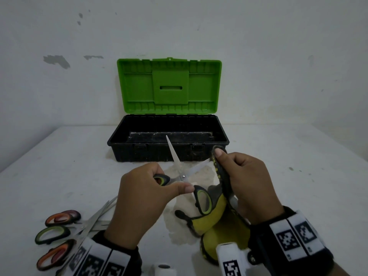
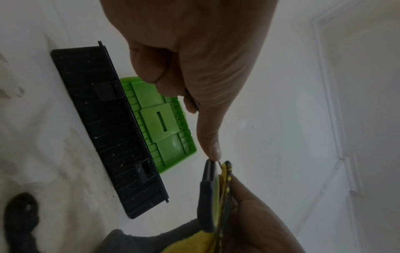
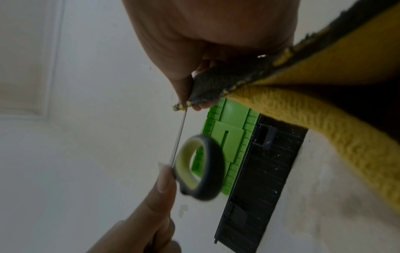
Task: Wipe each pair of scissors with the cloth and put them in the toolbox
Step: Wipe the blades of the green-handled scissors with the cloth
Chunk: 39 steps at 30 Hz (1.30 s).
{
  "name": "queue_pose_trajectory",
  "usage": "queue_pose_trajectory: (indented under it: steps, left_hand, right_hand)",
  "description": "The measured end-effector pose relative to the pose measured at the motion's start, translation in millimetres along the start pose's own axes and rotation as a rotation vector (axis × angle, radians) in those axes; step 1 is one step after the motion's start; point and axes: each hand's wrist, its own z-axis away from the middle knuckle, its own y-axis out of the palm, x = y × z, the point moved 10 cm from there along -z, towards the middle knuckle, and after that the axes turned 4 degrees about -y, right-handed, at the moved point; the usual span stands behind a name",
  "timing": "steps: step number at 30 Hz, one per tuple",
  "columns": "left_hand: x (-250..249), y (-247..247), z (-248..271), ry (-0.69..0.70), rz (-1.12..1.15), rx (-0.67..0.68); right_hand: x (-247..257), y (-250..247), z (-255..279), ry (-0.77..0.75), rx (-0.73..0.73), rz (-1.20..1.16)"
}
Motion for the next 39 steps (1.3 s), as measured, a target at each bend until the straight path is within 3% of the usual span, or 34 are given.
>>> queue_pose_trajectory:
  steps: [5, 13, 22, 39]
  left_hand:
    - [5.1, -5.4, 0.3, -0.045, 0.017, -0.032]
    - [-2.5, 1.3, 4.2, -0.018, -0.060, -0.066]
    - [-17.1, -8.6, 9.0, 0.090, -0.122, -0.144]
    - [-17.1, -10.3, 7.8, 0.183, -0.073, -0.179]
  right_hand:
    - [1.4, -11.1, -4.2, 0.024, -0.023, -0.019]
    - [26.0, 34.3, 20.5, -0.174, 0.151, 0.214]
    - [13.1, 22.2, 16.4, -0.030, 0.070, 0.120]
    - [8.4, 10.6, 9.1, 0.005, 0.023, 0.074]
